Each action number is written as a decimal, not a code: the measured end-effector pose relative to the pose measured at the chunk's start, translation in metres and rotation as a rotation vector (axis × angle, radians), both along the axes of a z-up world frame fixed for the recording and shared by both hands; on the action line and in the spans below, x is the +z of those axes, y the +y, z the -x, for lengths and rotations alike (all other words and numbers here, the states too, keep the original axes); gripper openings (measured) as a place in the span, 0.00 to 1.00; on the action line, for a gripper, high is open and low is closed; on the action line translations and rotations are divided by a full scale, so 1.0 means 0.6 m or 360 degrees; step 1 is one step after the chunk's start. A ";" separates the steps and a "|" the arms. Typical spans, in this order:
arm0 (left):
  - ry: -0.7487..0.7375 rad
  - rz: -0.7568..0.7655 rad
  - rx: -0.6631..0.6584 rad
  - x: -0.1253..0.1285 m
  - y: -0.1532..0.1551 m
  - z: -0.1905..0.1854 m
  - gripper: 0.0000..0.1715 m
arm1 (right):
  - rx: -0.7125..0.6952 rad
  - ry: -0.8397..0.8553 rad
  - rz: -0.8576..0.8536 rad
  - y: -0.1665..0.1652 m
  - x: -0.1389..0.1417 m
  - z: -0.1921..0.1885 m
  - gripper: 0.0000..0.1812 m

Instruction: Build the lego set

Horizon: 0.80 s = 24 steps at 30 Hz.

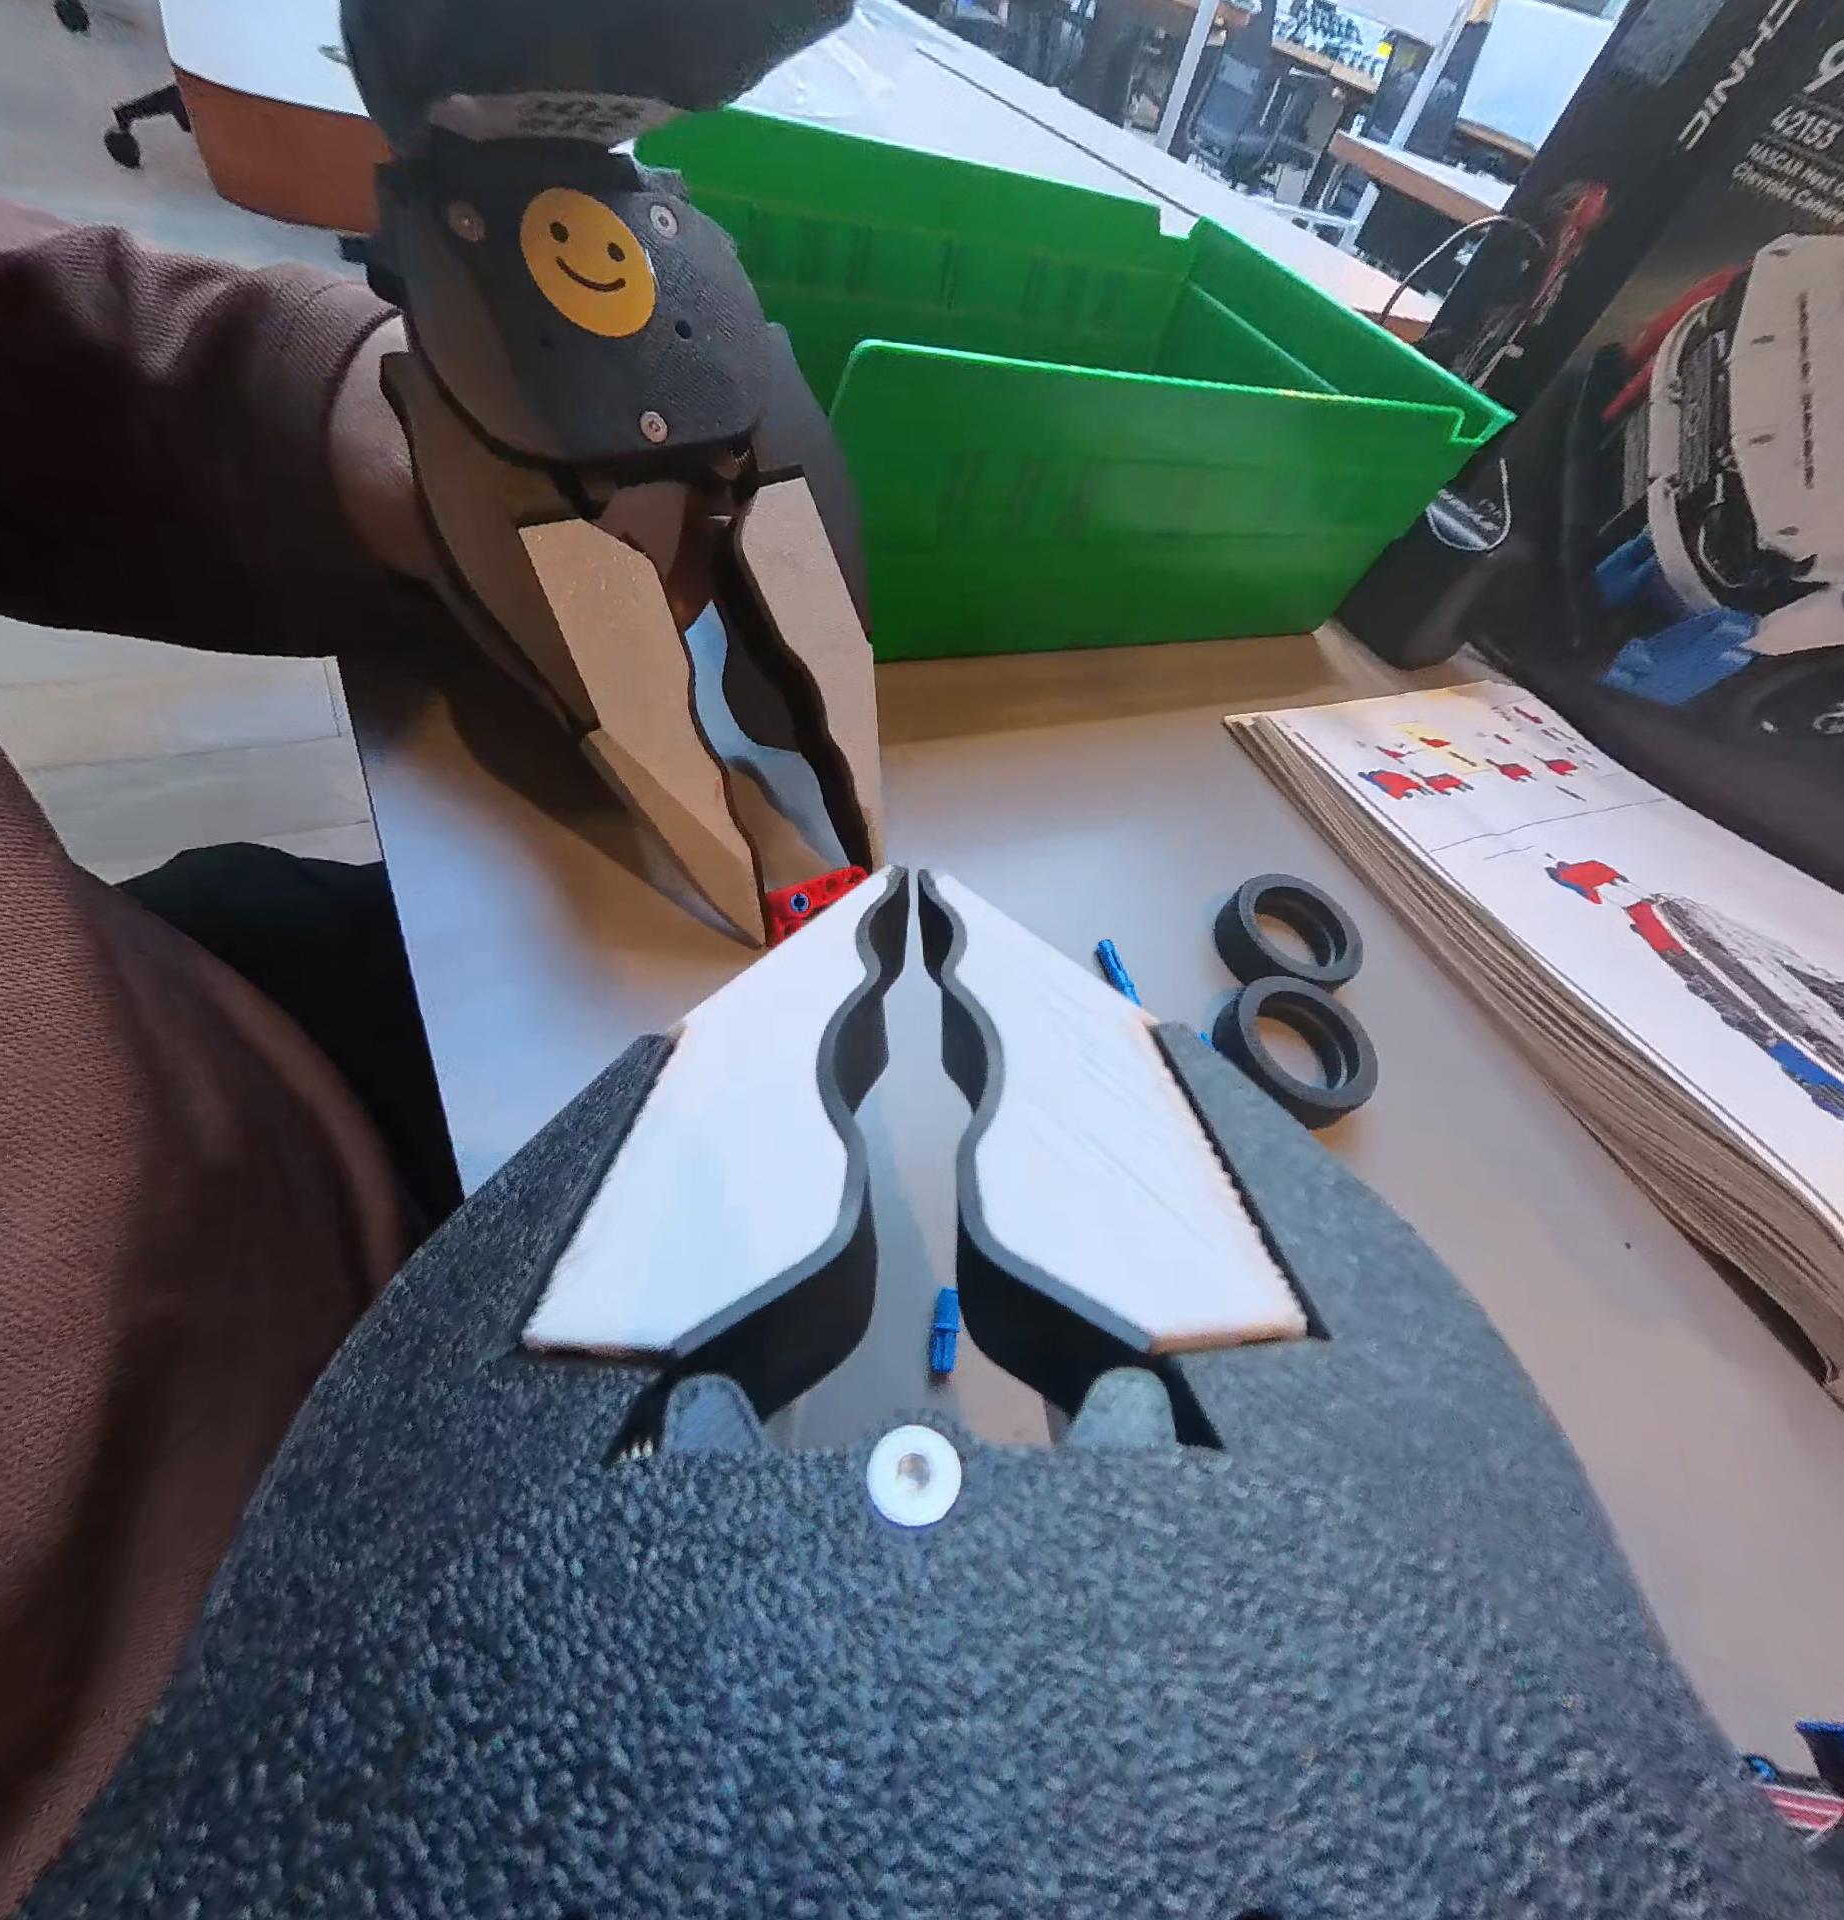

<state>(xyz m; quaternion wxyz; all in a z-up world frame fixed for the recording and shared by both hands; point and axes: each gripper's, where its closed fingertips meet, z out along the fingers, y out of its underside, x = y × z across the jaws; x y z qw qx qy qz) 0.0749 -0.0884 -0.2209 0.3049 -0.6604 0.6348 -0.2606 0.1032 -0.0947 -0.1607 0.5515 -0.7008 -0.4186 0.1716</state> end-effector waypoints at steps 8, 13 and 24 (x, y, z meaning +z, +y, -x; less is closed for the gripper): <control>0.0000 0.0007 0.0001 0.000 0.000 0.000 0.18 | 0.0008 0.0005 0.0001 0.000 -0.001 0.000 0.02; 0.0000 -0.0029 0.0000 0.000 0.000 0.000 0.17 | 0.0012 0.0036 0.0032 0.002 0.000 -0.002 0.02; -0.0002 -0.0280 0.0074 0.005 0.014 0.002 0.17 | 0.0019 0.0172 0.0127 0.007 0.009 -0.010 0.03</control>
